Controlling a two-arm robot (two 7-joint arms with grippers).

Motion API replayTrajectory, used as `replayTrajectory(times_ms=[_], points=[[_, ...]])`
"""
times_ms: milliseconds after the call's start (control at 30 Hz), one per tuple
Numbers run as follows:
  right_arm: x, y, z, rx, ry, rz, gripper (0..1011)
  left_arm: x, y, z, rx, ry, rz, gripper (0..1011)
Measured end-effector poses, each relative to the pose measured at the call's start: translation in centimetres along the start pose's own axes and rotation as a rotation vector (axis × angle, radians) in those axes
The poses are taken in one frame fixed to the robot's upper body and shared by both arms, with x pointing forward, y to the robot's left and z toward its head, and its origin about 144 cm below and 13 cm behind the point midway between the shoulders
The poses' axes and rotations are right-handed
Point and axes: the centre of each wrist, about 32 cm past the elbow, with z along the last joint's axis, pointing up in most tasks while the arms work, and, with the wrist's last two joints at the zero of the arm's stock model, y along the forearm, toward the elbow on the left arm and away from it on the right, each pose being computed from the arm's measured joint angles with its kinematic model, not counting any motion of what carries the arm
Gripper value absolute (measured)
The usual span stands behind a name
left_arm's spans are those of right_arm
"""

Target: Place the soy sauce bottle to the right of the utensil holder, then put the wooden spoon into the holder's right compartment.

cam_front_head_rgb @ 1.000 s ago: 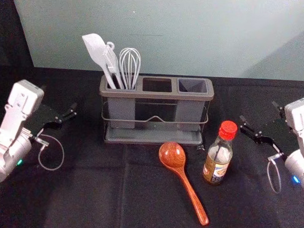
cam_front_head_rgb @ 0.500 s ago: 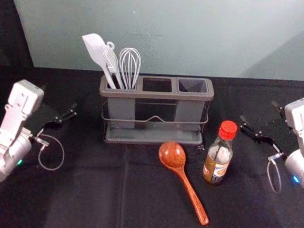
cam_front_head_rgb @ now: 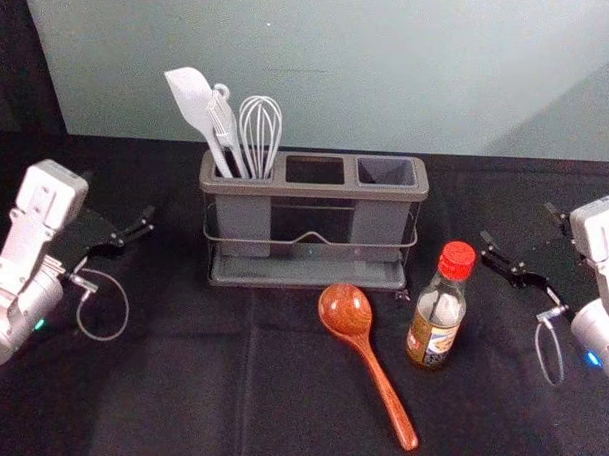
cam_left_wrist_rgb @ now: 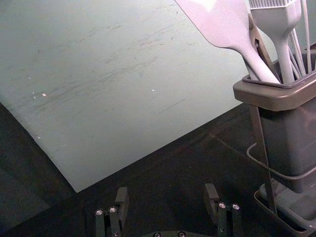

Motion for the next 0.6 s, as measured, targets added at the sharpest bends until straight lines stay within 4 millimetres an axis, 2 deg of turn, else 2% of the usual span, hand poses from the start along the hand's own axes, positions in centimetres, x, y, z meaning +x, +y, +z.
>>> replayTrajectory(times_ms=[600], points=[[0.00, 0.00, 0.00, 0.000, 0.000, 0.000, 1004, 0.00, 0.00, 0.00, 0.000, 0.000, 0.000, 1005]])
